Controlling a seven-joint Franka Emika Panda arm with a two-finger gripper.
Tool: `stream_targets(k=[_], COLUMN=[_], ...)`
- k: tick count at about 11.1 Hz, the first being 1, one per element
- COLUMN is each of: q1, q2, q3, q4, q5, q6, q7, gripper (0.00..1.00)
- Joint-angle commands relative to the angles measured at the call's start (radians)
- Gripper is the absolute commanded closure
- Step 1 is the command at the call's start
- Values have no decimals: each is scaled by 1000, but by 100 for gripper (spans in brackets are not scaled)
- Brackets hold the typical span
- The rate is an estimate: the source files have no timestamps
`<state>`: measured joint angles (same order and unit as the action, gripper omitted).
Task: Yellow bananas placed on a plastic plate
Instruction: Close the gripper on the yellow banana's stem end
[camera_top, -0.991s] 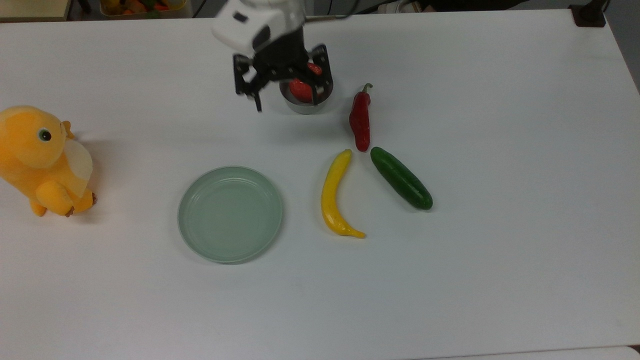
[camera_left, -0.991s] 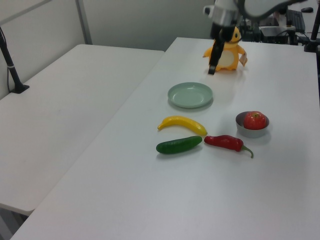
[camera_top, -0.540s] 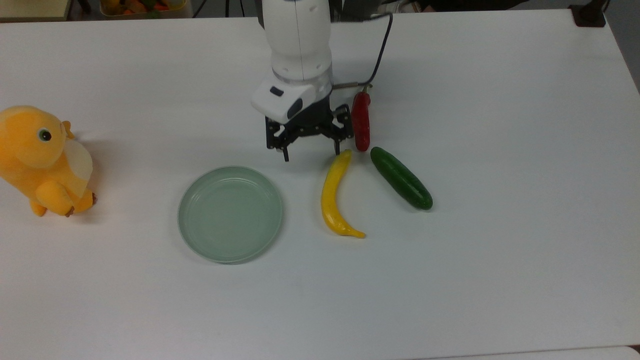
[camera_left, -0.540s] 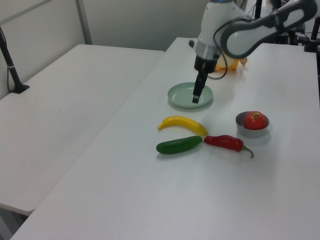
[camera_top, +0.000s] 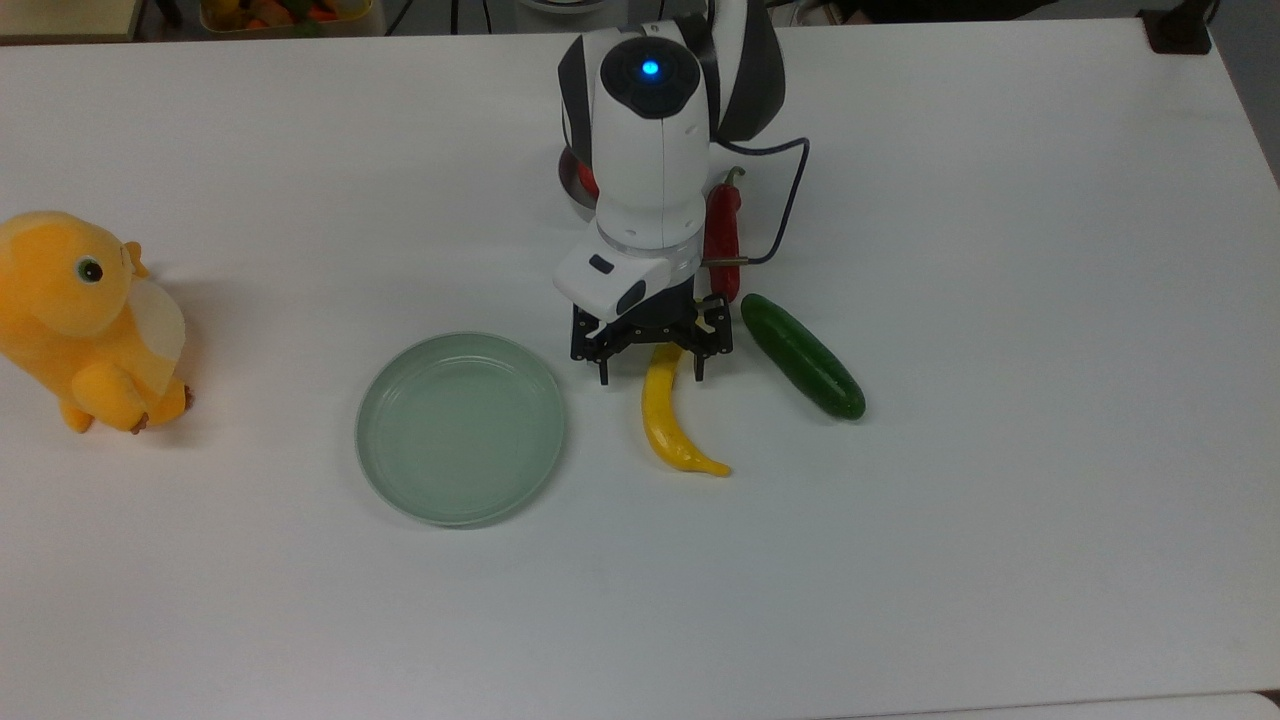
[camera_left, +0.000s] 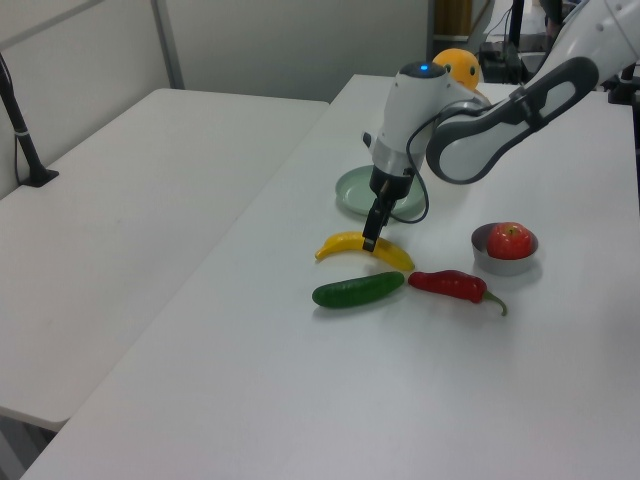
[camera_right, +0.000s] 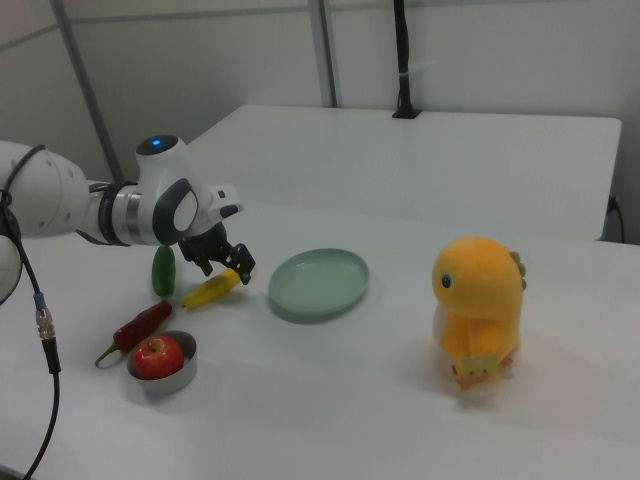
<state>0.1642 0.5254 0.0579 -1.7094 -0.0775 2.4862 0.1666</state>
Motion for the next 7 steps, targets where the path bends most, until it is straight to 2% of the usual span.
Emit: stream_targets(k=[1,3,5,6,7], q1=[3,3,5,3,3], q2=[18,18,18,18,18], q3=[2,3,3,9,16], q4=[22,22,22,22,22], q5=[-22,-44,-48,-48,-59], q6=[11,11,11,11,11], q7=[33,33,33,33,33], gripper=[0,1,13,24,50])
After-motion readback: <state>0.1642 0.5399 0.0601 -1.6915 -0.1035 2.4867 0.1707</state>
